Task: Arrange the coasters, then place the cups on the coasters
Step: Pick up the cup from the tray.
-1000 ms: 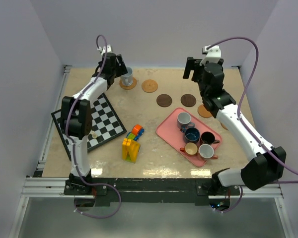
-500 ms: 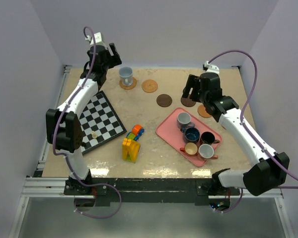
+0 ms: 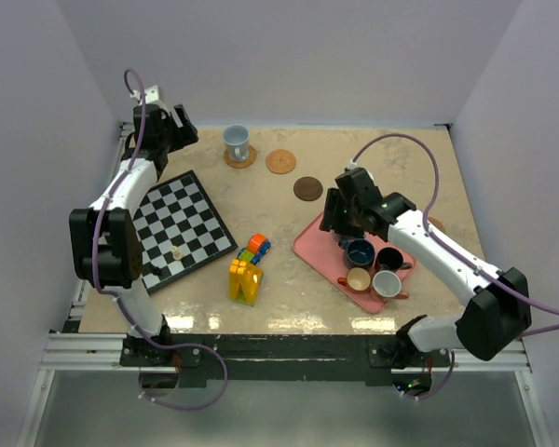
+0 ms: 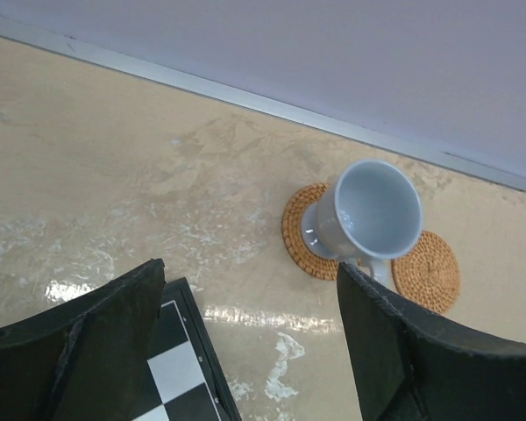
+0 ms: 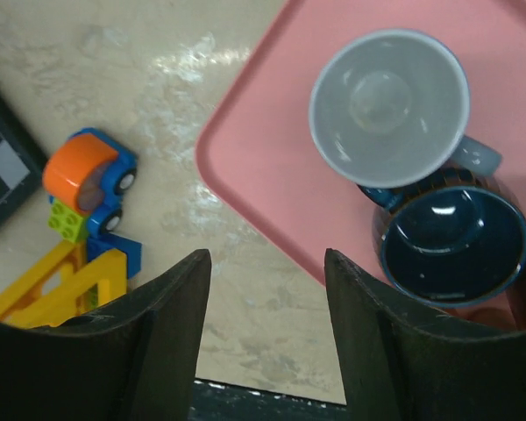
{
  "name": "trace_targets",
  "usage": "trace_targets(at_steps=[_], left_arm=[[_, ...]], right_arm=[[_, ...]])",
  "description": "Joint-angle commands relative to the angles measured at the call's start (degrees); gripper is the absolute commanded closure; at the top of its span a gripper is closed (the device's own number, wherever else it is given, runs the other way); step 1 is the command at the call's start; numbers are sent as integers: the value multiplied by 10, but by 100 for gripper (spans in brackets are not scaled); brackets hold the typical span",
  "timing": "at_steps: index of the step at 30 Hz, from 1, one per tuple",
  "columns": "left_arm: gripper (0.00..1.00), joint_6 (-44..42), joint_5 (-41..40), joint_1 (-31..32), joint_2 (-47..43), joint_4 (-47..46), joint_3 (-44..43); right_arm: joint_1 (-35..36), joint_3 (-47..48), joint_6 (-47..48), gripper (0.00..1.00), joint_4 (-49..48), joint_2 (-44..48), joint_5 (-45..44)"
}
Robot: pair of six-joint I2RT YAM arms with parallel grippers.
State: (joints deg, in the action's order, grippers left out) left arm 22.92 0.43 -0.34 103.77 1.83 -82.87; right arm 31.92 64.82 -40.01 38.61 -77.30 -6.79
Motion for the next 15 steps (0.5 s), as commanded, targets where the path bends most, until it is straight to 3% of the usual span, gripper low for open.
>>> trace_targets(at_steps=[1,15], left_arm=[[16,-2,32,10,-79,-19,26],[18,-24,70,24,-145,185,-10]], right_arm=[[2,-13,-36,43,61,38,-35],[2,-96,-25,44,53,115,-115]])
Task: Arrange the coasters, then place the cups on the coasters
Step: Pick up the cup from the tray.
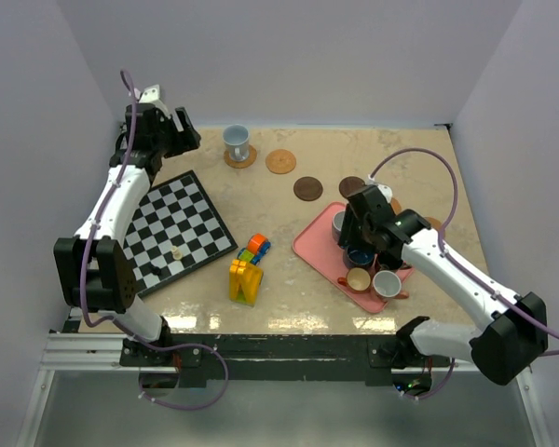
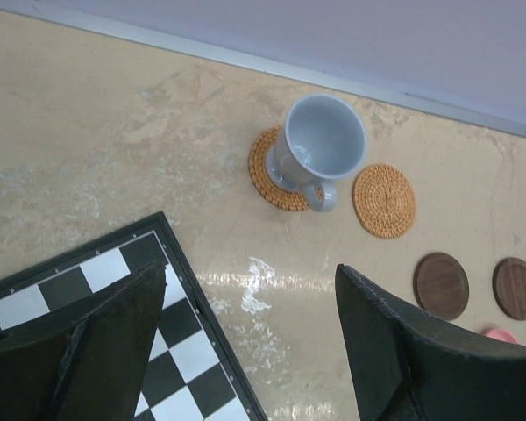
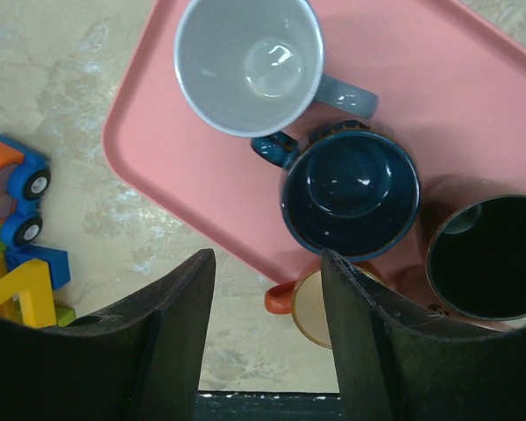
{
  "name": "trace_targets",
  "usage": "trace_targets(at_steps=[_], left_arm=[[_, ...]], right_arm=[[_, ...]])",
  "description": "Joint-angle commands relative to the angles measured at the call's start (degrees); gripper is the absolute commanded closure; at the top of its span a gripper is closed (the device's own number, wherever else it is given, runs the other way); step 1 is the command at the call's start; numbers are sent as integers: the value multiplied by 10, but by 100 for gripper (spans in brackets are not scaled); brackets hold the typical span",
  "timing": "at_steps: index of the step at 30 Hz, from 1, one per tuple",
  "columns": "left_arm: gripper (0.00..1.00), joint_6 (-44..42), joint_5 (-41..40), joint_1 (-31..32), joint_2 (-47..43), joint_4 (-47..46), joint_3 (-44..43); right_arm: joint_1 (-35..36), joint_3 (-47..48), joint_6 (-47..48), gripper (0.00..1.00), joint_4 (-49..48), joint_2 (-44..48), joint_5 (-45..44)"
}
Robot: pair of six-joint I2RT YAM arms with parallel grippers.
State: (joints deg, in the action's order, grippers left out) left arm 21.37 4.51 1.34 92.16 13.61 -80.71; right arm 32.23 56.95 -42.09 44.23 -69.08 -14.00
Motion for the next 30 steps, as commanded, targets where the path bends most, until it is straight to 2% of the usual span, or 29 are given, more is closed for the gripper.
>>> trace_targets(at_steps=[1,5,9,13,21,30], left_arm=[[18,-4,30,7,-31,71,-30],[18,5,44,8,-35,78,-25],[18,7,54,12,-30,71,-30],[18,8,70,16,-31,64,-36],[19,18,77,26,-34,72,-46],[19,10,72,32,-31,87,-57]], right_arm=[[-1,-28,-3,44,-12,39,-47],[-1,-51,21,49,-75,40,-44],[-1,-47,31,53,-95,15,-40],[-1,-22,54,55,-95,-13,-63],[-1,-14,88,62,-93,-96,-39],[-1,-32,68,67,-114,-106,-7]])
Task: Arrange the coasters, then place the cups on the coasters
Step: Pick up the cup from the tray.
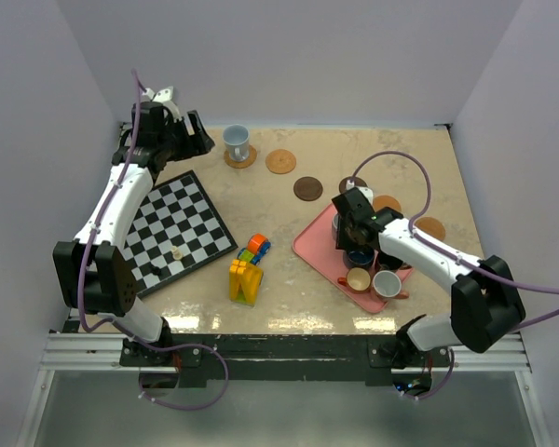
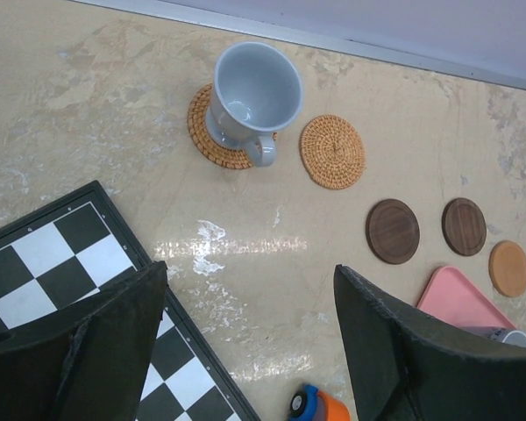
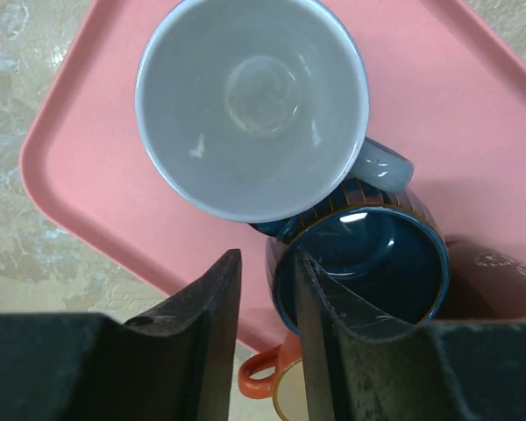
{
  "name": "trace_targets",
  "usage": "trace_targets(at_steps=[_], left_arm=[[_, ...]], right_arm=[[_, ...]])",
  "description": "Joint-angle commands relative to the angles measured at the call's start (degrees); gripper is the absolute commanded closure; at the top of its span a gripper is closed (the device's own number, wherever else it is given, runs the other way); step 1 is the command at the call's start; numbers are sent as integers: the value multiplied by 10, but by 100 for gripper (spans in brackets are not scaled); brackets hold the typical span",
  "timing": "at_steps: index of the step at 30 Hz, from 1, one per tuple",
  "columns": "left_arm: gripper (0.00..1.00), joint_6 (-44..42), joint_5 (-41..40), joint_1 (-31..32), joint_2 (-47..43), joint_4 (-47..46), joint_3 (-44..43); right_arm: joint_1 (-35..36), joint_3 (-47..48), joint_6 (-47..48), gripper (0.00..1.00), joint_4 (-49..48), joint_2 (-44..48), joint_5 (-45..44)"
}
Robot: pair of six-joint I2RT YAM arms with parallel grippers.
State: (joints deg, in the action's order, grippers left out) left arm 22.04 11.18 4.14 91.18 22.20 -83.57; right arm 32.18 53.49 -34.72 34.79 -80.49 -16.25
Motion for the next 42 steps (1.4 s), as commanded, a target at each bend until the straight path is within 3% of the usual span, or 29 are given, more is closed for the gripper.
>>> trace_targets(at_steps=[1,6,10,14,20,29,42], left_arm=[[19,1,4,4,-20,1,-31],[20,-7,0,6,-11,4,-40],[19,-11,2,7,-7,7,-45],[19,-13,1,7,-16,6,-36],[19,-13,10,7,-22,-3,-25],[20,-17,6,7,-32,-1,-12],[20,-15,-5,7,-34,2,-11]], right_arm=[[-1,11,-10,67,-10,8,10],[-1,79,-18,56,70,53,-25],[-13,136,32,42,86,71,-31],[-105,150,137,44,52,39,42],[-126,166,274,42,12,-11,119],[-150,162,341,42,-26,-65,113],[-157,176,421,51,-58,-128,183]])
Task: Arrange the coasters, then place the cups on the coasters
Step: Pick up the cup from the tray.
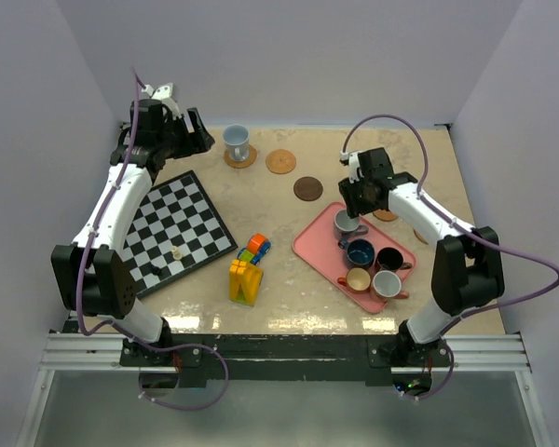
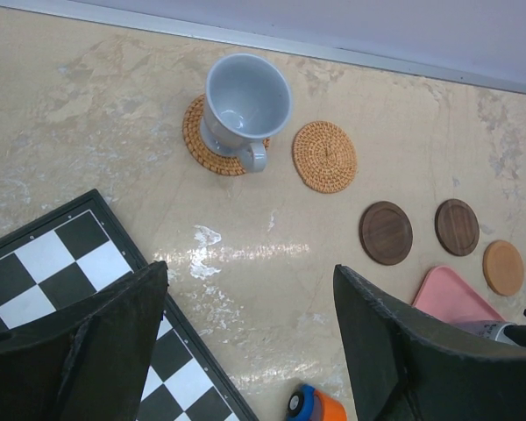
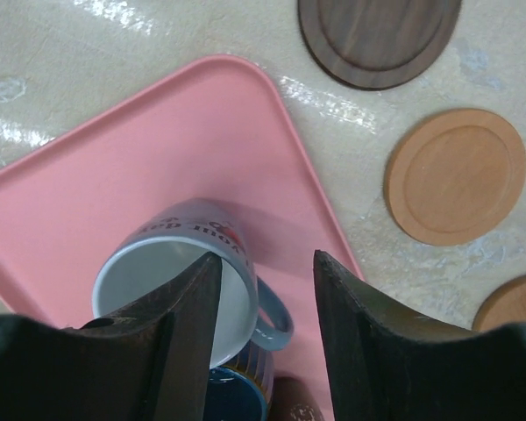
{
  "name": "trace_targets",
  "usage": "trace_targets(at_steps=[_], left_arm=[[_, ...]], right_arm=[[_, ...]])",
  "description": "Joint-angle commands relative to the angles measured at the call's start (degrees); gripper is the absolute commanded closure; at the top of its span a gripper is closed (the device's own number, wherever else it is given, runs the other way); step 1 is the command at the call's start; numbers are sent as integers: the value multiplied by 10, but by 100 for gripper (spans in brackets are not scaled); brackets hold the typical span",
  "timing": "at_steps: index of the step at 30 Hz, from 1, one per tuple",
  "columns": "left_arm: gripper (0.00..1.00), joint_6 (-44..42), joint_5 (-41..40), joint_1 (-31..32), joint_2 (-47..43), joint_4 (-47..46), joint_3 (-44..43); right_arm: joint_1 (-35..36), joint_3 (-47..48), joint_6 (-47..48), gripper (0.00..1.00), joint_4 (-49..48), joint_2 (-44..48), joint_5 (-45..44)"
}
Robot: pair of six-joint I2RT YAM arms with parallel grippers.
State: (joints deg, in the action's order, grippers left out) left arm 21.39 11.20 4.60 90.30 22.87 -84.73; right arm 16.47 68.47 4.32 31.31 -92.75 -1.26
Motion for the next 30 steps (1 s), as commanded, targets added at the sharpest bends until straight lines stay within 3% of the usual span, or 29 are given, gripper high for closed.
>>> trace_targets(at_steps=[1,10,15,17,21,24,30], left_arm=[[20,-7,-6,2,-25,-5,1],[20,-12,-10,2,-21,-5,0],[20,-13,-12,2,-16,-6,-6],[20,-14,-14,2,-12,-6,-15],[20,-13,-30,8,-7,-10,-33],[21,-15,-73,32,-5,-13,-51],[21,10,-125,90,5,-11,-90]], right_arm=[[1,29,32,52,-22,-12,38],[1,43,37,67,-17,-42,80],[1,50,33,86,-6,-50,91],[1,60,21,100,3,-47,92],[1,94,-39,100,20,-30,79],[3,138,-140,100,28,-16,80],[30,239,-341,100,57,-27,-19]])
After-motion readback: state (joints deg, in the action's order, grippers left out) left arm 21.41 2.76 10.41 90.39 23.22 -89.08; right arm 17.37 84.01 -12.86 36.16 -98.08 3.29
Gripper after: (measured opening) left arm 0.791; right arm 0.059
